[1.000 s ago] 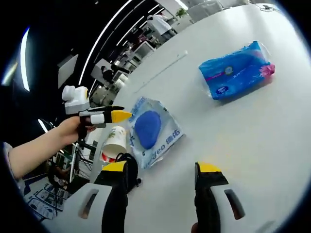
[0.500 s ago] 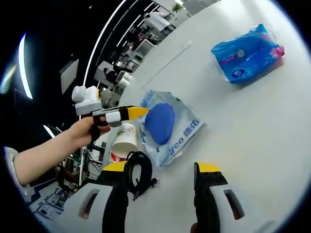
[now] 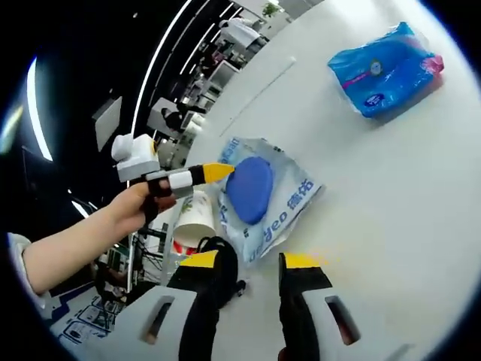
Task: Arrange the tabletop items into an orderly group along one side of the table until the central work area is clear of visible clutter.
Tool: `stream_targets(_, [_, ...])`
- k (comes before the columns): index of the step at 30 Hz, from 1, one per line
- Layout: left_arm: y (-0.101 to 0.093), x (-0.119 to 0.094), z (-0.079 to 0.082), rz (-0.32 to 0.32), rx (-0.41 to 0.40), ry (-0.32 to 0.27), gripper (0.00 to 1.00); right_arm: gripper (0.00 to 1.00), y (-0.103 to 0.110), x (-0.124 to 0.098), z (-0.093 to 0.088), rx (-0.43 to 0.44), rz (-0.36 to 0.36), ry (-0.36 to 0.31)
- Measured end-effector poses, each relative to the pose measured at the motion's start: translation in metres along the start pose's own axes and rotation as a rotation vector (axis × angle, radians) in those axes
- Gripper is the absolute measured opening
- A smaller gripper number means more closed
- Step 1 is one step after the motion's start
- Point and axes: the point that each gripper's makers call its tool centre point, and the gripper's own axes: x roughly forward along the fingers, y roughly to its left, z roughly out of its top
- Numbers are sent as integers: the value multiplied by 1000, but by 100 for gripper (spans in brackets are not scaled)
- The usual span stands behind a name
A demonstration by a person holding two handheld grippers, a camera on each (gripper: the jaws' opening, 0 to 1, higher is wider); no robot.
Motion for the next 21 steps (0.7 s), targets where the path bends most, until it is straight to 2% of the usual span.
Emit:
stream_targets(2, [5, -1, -1, 31, 56, 17, 18, 8, -2, 1, 1, 4, -4, -4])
stream_targets(5, [6, -1, -1, 34, 52, 12, 13, 1, -6, 1, 1, 4, -24, -3])
stream_targets(8, [6, -2, -1, 31, 50, 9, 8, 0, -9, 1, 1, 17, -32, 2])
stream_targets(10, [4, -4, 4, 28, 96, -10, 1, 0, -8, 1, 2, 19, -30, 1])
stream_targets(11, [4, -7, 8, 34, 135, -26, 0, 0, -5, 1, 3, 25, -16, -4])
stream_targets(14, [0, -8, 9, 37, 137, -23, 0, 0, -1, 0, 6, 7, -2, -1])
stream_targets(21, [1, -21, 23, 23, 90, -74, 0, 0, 1, -11, 23, 0, 5, -43])
